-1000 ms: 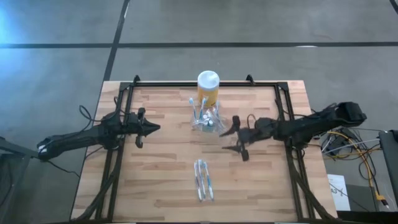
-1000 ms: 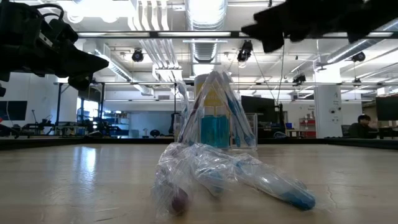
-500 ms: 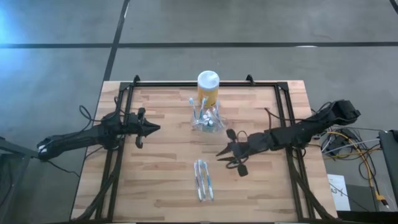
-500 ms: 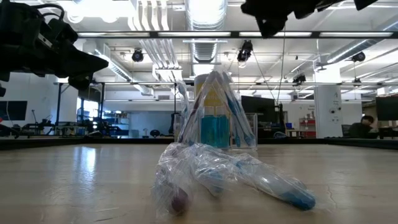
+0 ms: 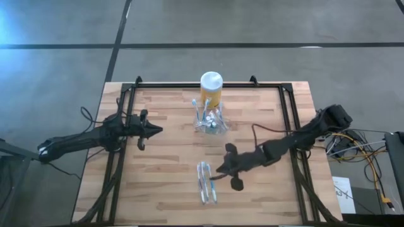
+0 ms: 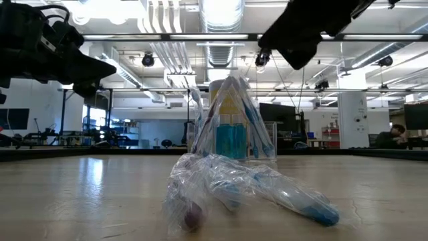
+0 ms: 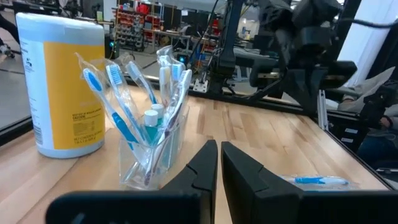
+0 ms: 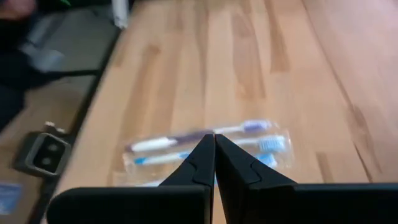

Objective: Pick & Place toothbrushing station
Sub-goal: Put the blue toothbrush into the transparent organizer

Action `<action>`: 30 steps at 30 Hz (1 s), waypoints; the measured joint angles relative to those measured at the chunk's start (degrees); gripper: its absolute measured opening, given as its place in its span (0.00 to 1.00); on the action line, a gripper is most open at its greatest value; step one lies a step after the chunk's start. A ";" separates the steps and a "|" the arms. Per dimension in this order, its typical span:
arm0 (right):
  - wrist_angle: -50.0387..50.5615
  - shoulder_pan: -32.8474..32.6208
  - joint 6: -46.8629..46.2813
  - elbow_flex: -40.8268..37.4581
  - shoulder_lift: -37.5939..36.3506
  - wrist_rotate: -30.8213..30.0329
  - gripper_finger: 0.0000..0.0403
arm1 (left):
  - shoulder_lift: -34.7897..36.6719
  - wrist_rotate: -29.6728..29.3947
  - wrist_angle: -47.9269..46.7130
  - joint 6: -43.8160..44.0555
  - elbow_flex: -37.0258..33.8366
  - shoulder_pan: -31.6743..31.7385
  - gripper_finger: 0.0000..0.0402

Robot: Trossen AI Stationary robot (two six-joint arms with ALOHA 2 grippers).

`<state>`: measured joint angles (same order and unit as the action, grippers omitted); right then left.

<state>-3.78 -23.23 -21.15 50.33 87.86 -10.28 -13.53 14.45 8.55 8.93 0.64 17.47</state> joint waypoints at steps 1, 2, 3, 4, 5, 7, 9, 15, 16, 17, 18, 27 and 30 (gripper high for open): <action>1.33 -0.67 -1.01 0.69 0.46 -1.97 0.02 | 0.01 0.02 -0.14 0.19 0.00 0.00 0.06; 2.19 -1.21 -1.38 1.38 0.83 -3.38 0.02 | 0.00 0.17 -0.31 0.27 0.00 0.02 0.06; 2.35 -1.74 -1.38 1.94 1.15 -4.06 0.02 | 0.00 0.59 -0.60 0.26 -0.01 0.02 0.06; 2.26 -2.17 -0.98 2.27 1.26 -4.45 0.02 | -0.02 1.15 -0.62 0.11 0.00 0.02 0.06; 2.30 -2.65 -0.55 2.40 1.25 -4.77 0.02 | -0.02 1.54 -0.61 -0.11 0.00 0.02 0.06; 2.32 -3.23 0.54 2.61 1.15 -4.90 0.02 | -0.02 2.32 -0.61 -0.79 0.00 0.02 0.06; 2.39 -3.55 1.12 2.67 0.65 -4.86 0.02 | -0.02 2.74 -0.61 -1.57 0.00 0.02 0.06; 3.91 -3.48 -1.12 2.54 0.14 -4.93 0.02 | -0.02 2.69 -0.54 -2.78 0.00 0.02 0.06; 4.02 -3.51 -1.74 2.53 0.26 -4.91 0.02 | -0.02 2.69 -0.54 -2.77 0.00 0.02 0.06; 4.26 -3.54 -2.07 2.53 0.28 -4.87 0.02 | -0.02 2.69 -0.54 -2.71 0.00 0.02 0.06; 4.49 -3.56 -2.13 2.53 0.29 -4.85 0.02 | -0.02 2.67 -0.52 -2.54 0.00 0.02 0.06; 4.26 -2.64 -14.08 2.49 4.10 -4.75 0.02 | -0.06 2.50 -0.55 -1.29 0.00 0.02 0.06; 4.59 -2.46 -19.48 2.81 7.04 -4.68 0.02 | -0.06 2.45 -0.58 -1.27 0.00 0.02 0.06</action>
<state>0.81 -25.69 -40.63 53.14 94.89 -14.95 -13.58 16.91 7.97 7.66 0.64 17.50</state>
